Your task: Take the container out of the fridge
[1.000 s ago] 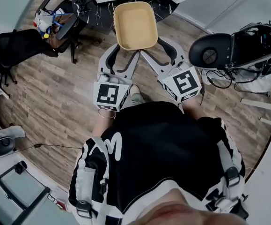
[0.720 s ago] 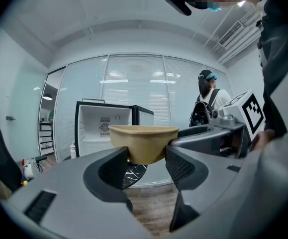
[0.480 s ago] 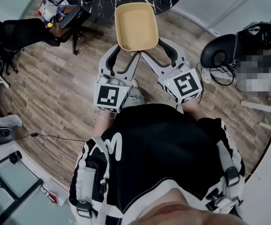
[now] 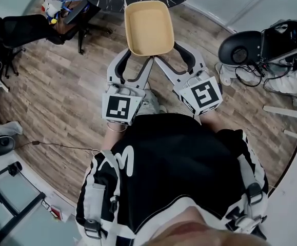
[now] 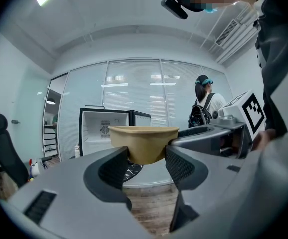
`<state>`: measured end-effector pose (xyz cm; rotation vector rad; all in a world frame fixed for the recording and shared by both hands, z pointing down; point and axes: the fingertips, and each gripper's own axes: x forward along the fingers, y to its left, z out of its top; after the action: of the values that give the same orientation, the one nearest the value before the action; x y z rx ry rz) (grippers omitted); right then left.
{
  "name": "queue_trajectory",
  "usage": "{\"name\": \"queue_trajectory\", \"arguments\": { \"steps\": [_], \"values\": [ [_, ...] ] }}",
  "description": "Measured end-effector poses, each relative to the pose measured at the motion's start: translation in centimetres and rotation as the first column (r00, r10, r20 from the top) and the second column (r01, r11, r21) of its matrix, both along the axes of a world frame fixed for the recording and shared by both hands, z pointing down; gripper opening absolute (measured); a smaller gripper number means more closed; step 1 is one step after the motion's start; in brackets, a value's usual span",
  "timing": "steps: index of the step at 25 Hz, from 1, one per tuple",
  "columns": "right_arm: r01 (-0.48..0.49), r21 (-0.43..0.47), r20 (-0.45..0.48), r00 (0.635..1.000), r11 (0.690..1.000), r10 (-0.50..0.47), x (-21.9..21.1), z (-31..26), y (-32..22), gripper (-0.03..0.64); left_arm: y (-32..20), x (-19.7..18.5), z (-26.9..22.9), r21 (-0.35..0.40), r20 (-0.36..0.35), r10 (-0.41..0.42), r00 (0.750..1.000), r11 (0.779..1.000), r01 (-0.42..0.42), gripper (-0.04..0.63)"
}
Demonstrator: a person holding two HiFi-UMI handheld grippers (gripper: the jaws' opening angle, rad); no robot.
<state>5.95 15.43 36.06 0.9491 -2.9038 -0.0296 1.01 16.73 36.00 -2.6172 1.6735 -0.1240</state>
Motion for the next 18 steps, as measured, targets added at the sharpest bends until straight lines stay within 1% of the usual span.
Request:
{"name": "queue_trajectory", "arguments": {
  "steps": [7,18],
  "values": [
    [0.0,0.019,0.024,1.0,1.0,-0.001,0.8,-0.4,2.3,0.247,2.3,0.7,-0.2,0.015,-0.024,0.003,1.0,1.0,-0.003,0.241],
    [-0.008,0.03,0.023,1.0,1.0,0.007,1.7,-0.7,3.9,0.246,3.9,1.7,-0.5,0.024,-0.02,0.004,1.0,1.0,-0.003,0.241]
  ]
}}
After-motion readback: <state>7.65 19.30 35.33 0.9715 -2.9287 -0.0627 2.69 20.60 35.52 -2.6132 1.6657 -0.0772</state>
